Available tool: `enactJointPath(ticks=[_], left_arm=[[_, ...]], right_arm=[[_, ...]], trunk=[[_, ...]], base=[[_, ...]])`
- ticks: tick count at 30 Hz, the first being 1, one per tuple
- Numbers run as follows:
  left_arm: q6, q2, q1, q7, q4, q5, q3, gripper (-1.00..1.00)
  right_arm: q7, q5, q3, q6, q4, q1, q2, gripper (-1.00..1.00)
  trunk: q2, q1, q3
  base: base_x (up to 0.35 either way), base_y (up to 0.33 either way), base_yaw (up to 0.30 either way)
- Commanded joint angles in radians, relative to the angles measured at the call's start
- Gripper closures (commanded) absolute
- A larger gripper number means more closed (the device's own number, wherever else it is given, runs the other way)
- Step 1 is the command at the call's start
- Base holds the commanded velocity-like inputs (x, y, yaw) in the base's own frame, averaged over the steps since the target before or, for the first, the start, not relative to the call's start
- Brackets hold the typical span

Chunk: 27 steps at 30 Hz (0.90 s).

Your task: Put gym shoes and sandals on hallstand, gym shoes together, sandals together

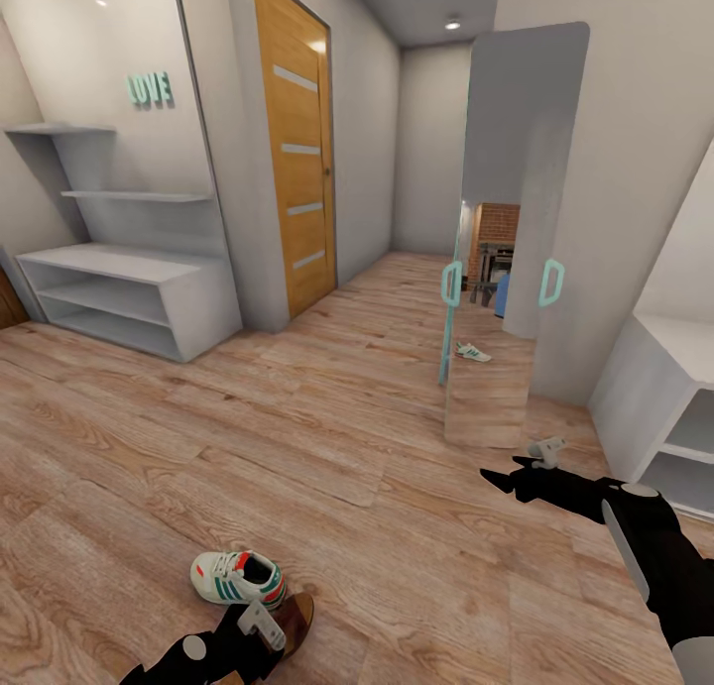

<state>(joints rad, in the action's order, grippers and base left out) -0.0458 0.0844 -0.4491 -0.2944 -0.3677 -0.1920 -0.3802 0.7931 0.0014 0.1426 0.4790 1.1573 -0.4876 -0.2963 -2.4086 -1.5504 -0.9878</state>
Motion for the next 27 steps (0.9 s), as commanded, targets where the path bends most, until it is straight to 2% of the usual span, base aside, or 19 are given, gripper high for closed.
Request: enactJointPath(ticks=[1, 8, 20, 27], left_arm=[[-0.005, 0.001, 0.0, -0.001, 0.0, -0.01, 0.001, -1.0], [-0.004, 0.003, 0.0, 0.007, 0.0, -0.01, 0.002, -1.0], [0.001, 0.002, -0.006, 0.075, -0.004, -0.011, 0.003, -1.0], [0.01, 0.004, -0.016, 0.086, -0.012, -0.012, 0.0, -1.0]], right_arm=[[0.005, 0.0, 0.002, 0.007, 0.001, -0.001, 0.0, -1.0], [0.005, 0.0, 0.002, 0.007, 0.001, -0.001, 0.0, -1.0], [0.005, 0.0, 0.002, 0.007, 0.001, -0.001, 0.0, -1.0], [0.005, 0.0, 0.002, 0.008, 0.001, -0.001, 0.0, -1.0]], trunk=[[0.0, 0.0, -0.001], [0.0, 0.0, -0.001], [0.0, 0.0, -0.001], [0.0, 0.0, -0.001]], base=[[0.0, 0.0, 0.0], [0.0, 0.0, 0.0], [0.0, 0.0, 0.0], [0.0, 0.0, 0.0]])
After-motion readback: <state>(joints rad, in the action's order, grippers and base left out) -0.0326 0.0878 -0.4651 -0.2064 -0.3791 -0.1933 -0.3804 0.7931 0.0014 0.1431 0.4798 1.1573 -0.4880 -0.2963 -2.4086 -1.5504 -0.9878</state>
